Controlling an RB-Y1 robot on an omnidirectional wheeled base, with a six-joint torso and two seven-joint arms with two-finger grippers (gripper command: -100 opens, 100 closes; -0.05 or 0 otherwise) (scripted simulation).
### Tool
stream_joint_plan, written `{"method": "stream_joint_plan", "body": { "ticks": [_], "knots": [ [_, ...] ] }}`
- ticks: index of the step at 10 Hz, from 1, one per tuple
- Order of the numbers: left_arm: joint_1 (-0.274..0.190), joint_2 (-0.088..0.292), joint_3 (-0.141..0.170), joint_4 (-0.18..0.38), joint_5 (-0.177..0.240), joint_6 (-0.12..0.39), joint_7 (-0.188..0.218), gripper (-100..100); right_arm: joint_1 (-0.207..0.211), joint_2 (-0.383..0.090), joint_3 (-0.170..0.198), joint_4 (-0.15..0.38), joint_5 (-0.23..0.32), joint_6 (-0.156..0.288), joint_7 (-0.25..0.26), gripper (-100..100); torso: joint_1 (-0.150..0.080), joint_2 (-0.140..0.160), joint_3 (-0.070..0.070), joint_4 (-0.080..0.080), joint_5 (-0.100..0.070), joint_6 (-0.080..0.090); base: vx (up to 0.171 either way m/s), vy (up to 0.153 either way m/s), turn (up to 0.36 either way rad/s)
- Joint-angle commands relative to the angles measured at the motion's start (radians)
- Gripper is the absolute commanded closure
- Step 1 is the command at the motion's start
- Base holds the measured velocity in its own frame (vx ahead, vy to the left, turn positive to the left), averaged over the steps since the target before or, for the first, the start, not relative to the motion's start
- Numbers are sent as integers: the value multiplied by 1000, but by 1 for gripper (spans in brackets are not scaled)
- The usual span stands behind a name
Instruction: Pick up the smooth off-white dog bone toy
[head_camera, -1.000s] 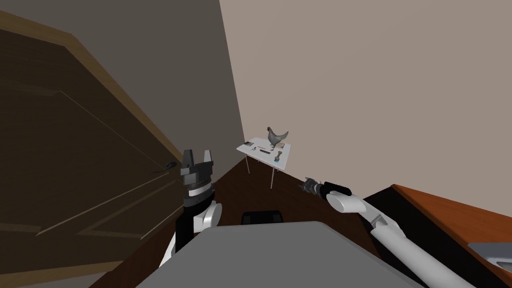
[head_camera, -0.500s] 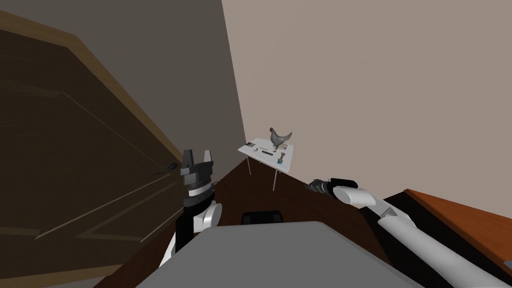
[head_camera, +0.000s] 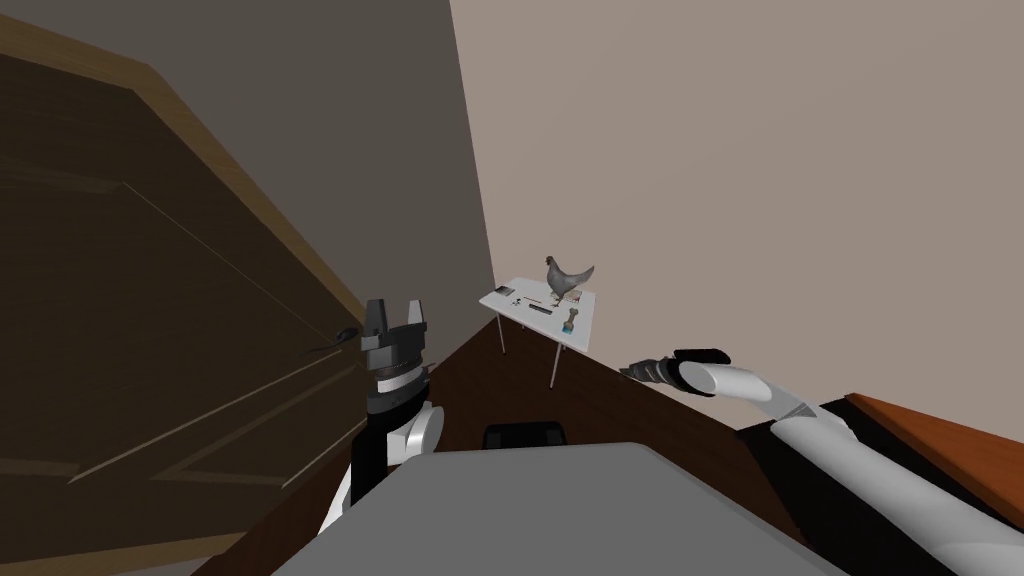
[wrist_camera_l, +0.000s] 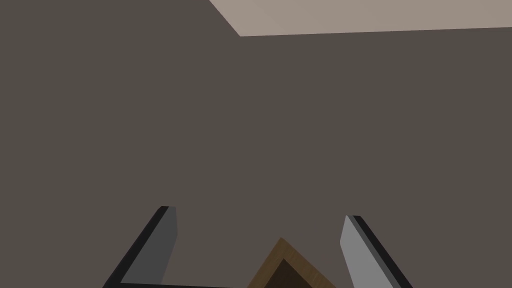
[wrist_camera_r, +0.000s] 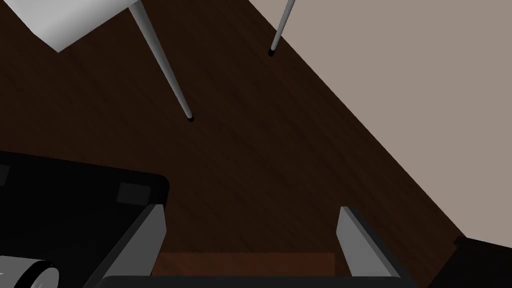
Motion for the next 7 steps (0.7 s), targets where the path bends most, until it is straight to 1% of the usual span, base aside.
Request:
{"method": "stream_joint_plan", "body": {
  "ticks": [1,2,3,4,5,6,7],
  "knots": [
    [0,0,0,0,0,0,0,0,-13,-16,-6,30,-37,43,-39,-100,0,0,0,0,0,0,116,69,31],
    [0,0,0,0,0,0,0,0,-33,-52,-22,70,-75,76,-74,-100,0,0,0,0,0,0,132,70,81],
    [0,0,0,0,0,0,0,0,-33,-52,-22,75,-90,97,-91,-100,0,-1,-1,0,0,0,106,53,36],
    [0,0,0,0,0,0,0,0,-53,-87,-38,114,-124,127,-127,-100,-1,0,0,0,0,0,142,72,59],
    [0,0,0,0,0,0,0,0,-53,-87,-38,119,-141,148,-142,-100,0,-1,-1,0,0,0,117,71,49],
    [0,0,0,0,0,0,0,0,-71,-118,-52,162,-178,179,-174,-100,0,0,-1,0,0,0,123,90,91],
    [0,0,0,0,0,0,0,0,-71,-118,-52,162,-189,196,-190,-100,1,-1,-1,0,0,0,102,61,28]
  ]
}}
